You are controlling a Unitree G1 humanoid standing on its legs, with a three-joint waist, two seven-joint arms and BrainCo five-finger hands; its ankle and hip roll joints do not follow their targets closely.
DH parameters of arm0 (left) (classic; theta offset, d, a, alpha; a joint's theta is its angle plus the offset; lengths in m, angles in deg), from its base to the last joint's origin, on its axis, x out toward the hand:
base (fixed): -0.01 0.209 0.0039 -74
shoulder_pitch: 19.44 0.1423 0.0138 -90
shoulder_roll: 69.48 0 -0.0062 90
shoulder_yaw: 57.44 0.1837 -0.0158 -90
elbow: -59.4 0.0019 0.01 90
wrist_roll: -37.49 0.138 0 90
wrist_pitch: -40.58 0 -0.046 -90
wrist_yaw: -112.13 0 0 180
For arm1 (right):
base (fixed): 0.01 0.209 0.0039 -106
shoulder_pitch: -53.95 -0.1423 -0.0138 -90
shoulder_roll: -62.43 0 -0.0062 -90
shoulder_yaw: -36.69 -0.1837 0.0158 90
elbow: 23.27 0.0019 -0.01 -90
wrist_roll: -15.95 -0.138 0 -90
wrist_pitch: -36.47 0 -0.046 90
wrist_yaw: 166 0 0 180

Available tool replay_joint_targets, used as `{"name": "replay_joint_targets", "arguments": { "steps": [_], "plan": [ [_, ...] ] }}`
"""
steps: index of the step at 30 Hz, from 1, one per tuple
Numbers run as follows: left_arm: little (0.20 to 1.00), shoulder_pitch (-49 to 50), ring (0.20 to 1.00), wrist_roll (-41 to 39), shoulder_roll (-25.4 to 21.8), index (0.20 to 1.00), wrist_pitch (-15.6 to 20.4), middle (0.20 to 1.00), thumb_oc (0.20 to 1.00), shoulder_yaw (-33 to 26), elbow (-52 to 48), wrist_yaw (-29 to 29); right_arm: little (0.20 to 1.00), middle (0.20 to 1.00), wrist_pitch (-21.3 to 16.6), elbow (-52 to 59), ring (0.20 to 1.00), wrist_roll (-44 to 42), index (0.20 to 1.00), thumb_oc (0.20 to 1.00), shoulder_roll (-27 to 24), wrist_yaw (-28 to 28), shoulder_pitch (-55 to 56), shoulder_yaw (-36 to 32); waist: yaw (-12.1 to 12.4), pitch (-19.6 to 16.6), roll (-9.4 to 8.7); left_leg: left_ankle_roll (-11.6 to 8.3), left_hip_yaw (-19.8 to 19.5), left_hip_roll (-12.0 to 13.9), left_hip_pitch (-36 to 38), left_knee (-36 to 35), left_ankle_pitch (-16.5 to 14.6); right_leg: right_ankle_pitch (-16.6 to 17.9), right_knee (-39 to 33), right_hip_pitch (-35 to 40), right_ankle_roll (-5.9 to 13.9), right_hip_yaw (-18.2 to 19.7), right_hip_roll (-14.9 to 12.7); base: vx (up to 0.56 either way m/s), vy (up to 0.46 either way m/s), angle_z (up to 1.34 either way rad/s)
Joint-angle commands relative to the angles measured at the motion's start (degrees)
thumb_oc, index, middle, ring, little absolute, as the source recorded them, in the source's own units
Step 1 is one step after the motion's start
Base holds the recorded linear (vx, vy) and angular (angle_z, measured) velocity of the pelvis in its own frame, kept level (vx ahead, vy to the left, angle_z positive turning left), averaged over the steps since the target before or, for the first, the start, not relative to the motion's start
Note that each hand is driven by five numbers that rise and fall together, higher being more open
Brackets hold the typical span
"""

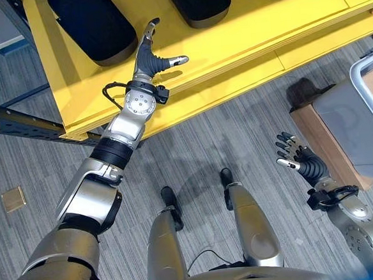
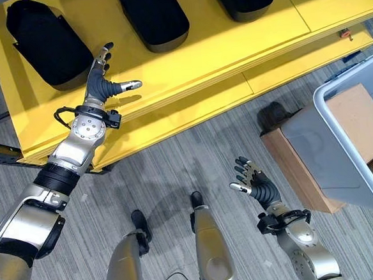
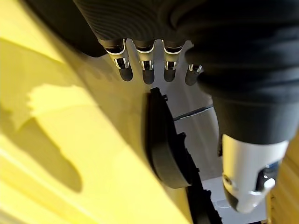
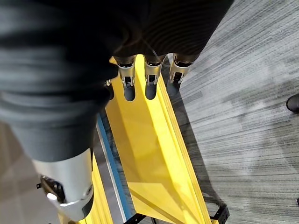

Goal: Move parts from the plastic box to the shelf.

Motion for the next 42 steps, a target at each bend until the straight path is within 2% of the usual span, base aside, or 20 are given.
{"name": "replay_joint_targets", "arguments": {
  "steps": [1, 7, 10, 11, 14, 30, 42],
  "plan": [
    [1.0, -6.5, 1.0, 0.7, 0.4, 1.0, 2.0, 1.0, 1.0, -0.8, 3.9, -2.1, 1.0, 1.0, -3.3, 2.1, 1.0, -1.7, 1.0, 1.0, -0.4, 0.2, 3.2, -0.7, -0.5, -1.8, 0.06, -2.63, -3.2, 4.2, -0.6, 3.9, -2.0, 0.9, -0.9, 1.7, 4.56, -0.5, -4.2, 0.0, 0.0, 0.0],
    [1.0, -9.0, 1.0, -0.2, -0.1, 1.0, 1.7, 1.0, 1.0, -1.0, 8.0, -2.9, 1.0, 1.0, -3.5, 1.9, 1.0, -2.2, 1.0, 1.0, -0.7, 0.4, 3.5, -0.7, -0.9, -1.7, -0.2, -2.61, -3.0, 4.4, -1.2, 4.3, -2.2, 0.9, -0.3, 0.9, 4.47, -0.2, -4.0, 0.0, -0.004, -0.03],
    [1.0, -11.1, 1.0, -3.1, 0.0, 1.0, 1.8, 1.0, 1.0, -1.3, 12.1, -3.0, 1.0, 1.0, -3.4, 1.8, 1.0, -2.6, 1.0, 1.0, -1.0, 0.5, 3.8, -0.8, -1.3, -1.8, -0.49, -2.6, -2.9, 4.5, -1.4, 4.7, -2.4, 0.9, 0.0, 0.2, 4.47, 0.3, -3.7, 0.02, -0.007, -0.07],
    [1.0, -11.7, 1.0, -6.5, 0.4, 1.0, 2.3, 1.0, 1.0, -1.8, 13.5, -3.1, 1.0, 1.0, -3.3, 1.7, 1.0, -2.7, 1.0, 1.0, -1.1, 0.6, 3.9, -0.7, -1.5, -1.8, -0.56, -2.63, -2.8, 4.7, -1.7, 5.2, -2.5, 0.9, 0.3, -0.3, 4.44, 0.5, -3.6, 0.01, -0.011, -0.11],
    [1.0, -11.2, 1.0, -10.5, 1.3, 1.0, 3.1, 1.0, 1.0, -3.0, 13.5, -3.4, 1.0, 1.0, -3.4, 1.5, 1.0, -2.7, 1.0, 1.0, -0.8, 0.9, 4.0, -0.3, -1.4, -1.8, -0.53, -2.64, -2.9, 4.8, -1.9, 5.4, -2.7, 0.8, 0.4, -0.4, 4.4, 0.5, -3.5, 0.01, -0.007, -0.1],
    [1.0, -9.2, 1.0, -13.5, 4.3, 1.0, 3.5, 1.0, 1.0, -5.7, 14.7, -4.5, 1.0, 1.0, -3.6, 1.2, 1.0, -2.3, 1.0, 1.0, -1.4, 1.4, 4.5, 0.5, -0.9, -2.0, -0.89, -2.82, -3.6, 4.6, -2.5, 6.0, -2.8, 0.5, 1.6, -0.7, 3.99, 0.3, -3.4, 0.0, -0.001, 0.0],
    [1.0, -7.6, 1.0, -14.7, 4.5, 1.0, 3.6, 1.0, 1.0, -7.4, 15.3, -5.0, 1.0, 1.0, -3.6, 1.2, 1.0, -2.2, 1.0, 1.0, -1.7, 1.4, 4.4, 1.0, -0.4, -1.9, -1.16, -2.86, -4.0, 4.5, -2.9, 6.6, -2.8, 0.3, 2.1, -0.6, 3.89, -0.1, -3.5, 0.0, 0.0, 0.01]
  ]
}}
